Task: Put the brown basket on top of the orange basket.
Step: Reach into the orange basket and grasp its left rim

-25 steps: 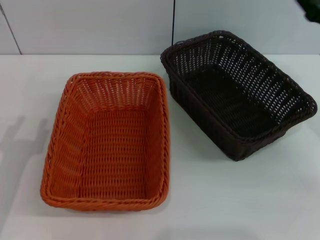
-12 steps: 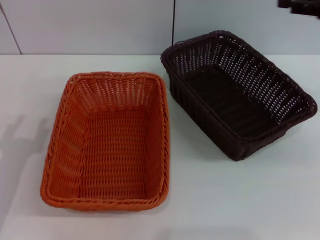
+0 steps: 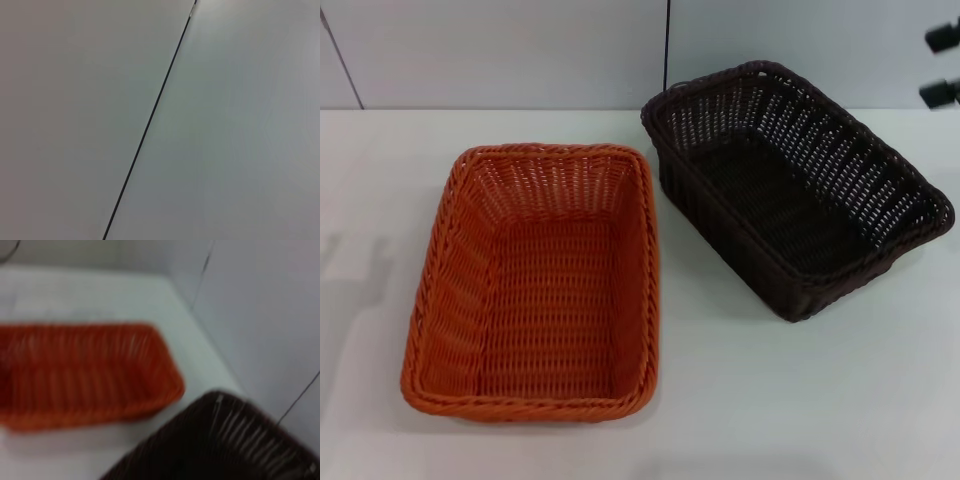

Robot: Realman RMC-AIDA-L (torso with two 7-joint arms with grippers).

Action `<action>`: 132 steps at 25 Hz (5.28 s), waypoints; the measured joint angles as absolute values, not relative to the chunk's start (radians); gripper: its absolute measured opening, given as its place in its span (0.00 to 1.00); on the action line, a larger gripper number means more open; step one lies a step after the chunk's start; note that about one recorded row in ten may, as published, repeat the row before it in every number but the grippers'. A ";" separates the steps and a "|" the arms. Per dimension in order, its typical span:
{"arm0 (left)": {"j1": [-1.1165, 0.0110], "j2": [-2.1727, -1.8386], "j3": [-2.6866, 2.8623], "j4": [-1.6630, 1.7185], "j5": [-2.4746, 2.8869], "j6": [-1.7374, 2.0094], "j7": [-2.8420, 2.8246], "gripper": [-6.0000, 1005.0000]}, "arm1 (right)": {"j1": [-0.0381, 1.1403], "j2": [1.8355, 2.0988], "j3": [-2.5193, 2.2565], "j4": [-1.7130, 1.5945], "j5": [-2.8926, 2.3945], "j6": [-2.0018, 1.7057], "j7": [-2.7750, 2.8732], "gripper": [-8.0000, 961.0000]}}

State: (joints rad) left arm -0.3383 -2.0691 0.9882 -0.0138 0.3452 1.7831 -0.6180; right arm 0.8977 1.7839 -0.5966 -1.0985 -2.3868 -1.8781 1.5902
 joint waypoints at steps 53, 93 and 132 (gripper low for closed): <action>-0.317 -2.059 1.182 0.030 0.357 1.703 -0.630 0.63 | 0.464 2.074 -0.278 -0.602 -1.252 -1.453 0.982 0.65; -0.361 -1.848 1.097 1.012 1.385 1.044 -1.949 0.63 | 0.436 2.072 -0.282 -0.334 -1.029 -1.416 0.772 0.65; -0.524 -2.053 0.889 1.265 2.532 1.513 -2.608 0.62 | 0.463 2.055 -0.283 -0.345 -1.036 -1.374 0.749 0.65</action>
